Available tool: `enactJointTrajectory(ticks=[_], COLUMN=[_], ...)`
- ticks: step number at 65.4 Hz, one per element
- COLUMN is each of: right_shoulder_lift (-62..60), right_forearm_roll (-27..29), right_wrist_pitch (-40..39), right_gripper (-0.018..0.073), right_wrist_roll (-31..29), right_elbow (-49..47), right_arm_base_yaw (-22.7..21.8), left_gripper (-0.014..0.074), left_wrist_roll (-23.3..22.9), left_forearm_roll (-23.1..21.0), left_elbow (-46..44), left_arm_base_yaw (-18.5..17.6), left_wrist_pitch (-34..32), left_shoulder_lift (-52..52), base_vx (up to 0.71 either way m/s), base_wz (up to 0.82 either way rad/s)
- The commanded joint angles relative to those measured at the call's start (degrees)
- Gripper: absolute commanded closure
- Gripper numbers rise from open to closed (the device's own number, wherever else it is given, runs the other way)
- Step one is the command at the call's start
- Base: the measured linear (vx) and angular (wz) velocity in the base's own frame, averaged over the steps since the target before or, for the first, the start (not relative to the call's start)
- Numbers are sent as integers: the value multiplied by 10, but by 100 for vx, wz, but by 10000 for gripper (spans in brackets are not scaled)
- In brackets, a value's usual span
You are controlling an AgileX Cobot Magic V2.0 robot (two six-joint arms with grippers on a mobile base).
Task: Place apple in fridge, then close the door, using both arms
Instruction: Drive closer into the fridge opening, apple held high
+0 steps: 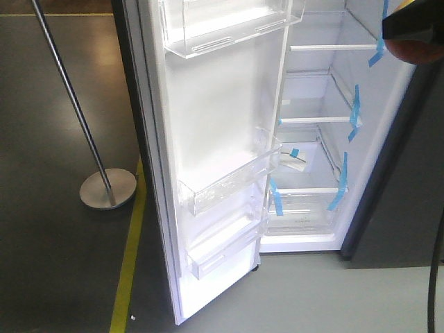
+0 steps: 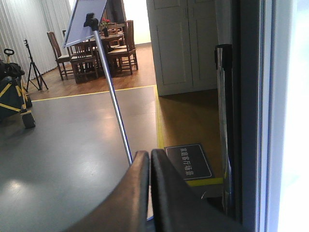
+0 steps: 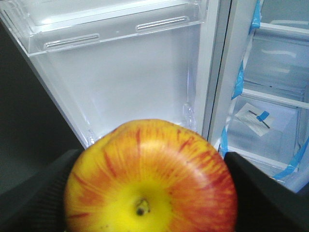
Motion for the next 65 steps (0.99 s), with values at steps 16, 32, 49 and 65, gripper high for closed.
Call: enactJointTrajectory(ticks=[16,32,49,65], right_shoulder_lift=[-18,-18,-18,-18], right_forearm_roll=[25,25,25,25], right_wrist_pitch=[-34,-34,-34,-34], right_gripper=[437,437,437,437], right_wrist_roll=[-3,-3,-3,-3], right_elbow=[-18,-18,-18,-18], right_arm_base_yaw=[-2,-2,-2,-2], left_gripper=[603,603,603,603], left_wrist_roll=[-1,-1,-1,-1], left_forearm_roll=[-3,-3,-3,-3], left_elbow=[-11,-11,-11,-11], left_arm_base_yaw=[-3,-3,-3,-3], left_wrist_pitch=[-35,-35,-35,-35], left_shoulder_lift=[-9,-9,-9,-9], base_vx=[7,7,6,6], base_wz=[1,4,4,3])
